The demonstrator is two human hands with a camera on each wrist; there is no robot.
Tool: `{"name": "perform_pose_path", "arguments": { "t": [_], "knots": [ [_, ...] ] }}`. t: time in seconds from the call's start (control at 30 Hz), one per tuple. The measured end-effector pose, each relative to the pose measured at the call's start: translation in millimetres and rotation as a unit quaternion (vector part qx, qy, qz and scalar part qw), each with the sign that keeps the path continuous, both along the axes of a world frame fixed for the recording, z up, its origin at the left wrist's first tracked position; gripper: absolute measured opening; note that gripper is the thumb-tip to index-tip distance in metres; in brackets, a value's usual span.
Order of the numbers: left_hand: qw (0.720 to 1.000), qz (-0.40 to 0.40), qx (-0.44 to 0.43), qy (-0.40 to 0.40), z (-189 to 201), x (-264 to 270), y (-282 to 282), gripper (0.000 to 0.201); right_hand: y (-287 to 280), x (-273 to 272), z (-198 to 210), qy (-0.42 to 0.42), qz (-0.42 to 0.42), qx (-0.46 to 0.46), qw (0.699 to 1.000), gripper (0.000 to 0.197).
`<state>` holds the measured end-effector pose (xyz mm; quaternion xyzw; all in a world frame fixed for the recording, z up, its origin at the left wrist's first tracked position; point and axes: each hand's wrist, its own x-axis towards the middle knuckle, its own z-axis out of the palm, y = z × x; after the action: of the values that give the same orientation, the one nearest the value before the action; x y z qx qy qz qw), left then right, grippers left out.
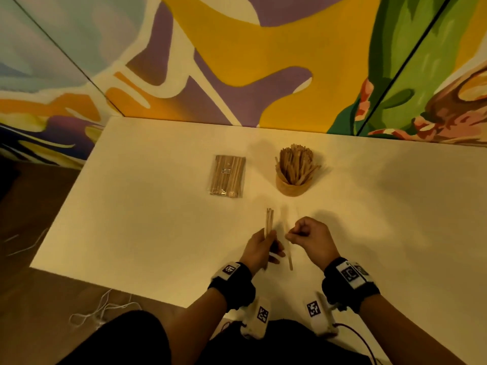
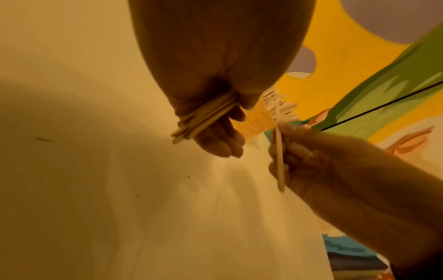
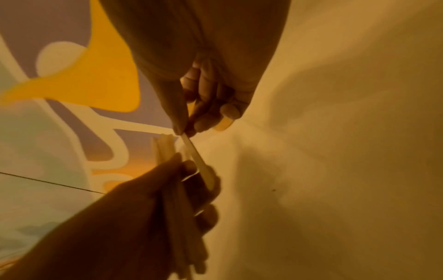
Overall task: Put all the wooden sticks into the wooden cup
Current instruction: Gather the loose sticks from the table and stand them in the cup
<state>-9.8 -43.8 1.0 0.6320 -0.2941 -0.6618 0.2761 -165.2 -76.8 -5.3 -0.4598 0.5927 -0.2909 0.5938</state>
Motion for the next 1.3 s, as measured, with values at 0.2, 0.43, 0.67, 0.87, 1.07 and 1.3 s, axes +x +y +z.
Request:
{"name": "perform_pose_path", "arguments": {
  "t": [0.2, 0.43, 0.67, 0.87, 1.07, 1.3],
  "knots": [
    [0.994, 0.076, 0.005, 0.076, 12, 0, 6, 0.032, 0, 26, 14, -0.001, 0.060, -0.026, 0.998, 0.022],
    [0.991, 0.061, 0.037, 0.111, 10, 7, 16, 0.028, 6, 24, 13, 0.029, 0.118, -0.039, 0.992, 0.020],
    [0.988, -0.119, 0.053, 0.089, 16, 6, 22, 0.029, -2, 8, 16, -0.032, 0.042, 0.074, 0.996, 0.021],
    [0.960, -0.275, 0.056, -0.002, 18, 2, 19, 0.018, 11, 1, 11, 0.099, 0.181, 0.031, 0.978, 0.027],
    [0.912, -0.386, -0.036, -0.135, 20, -4, 10, 0.017, 13, -12, 17, 0.046, 0.168, 0.073, 0.982, 0.029],
    [0.947, -0.303, -0.044, -0.094, 33, -15, -1, 0.015, 2, -23, 22, 0.036, 0.114, 0.055, 0.991, 0.032]
  ]
}}
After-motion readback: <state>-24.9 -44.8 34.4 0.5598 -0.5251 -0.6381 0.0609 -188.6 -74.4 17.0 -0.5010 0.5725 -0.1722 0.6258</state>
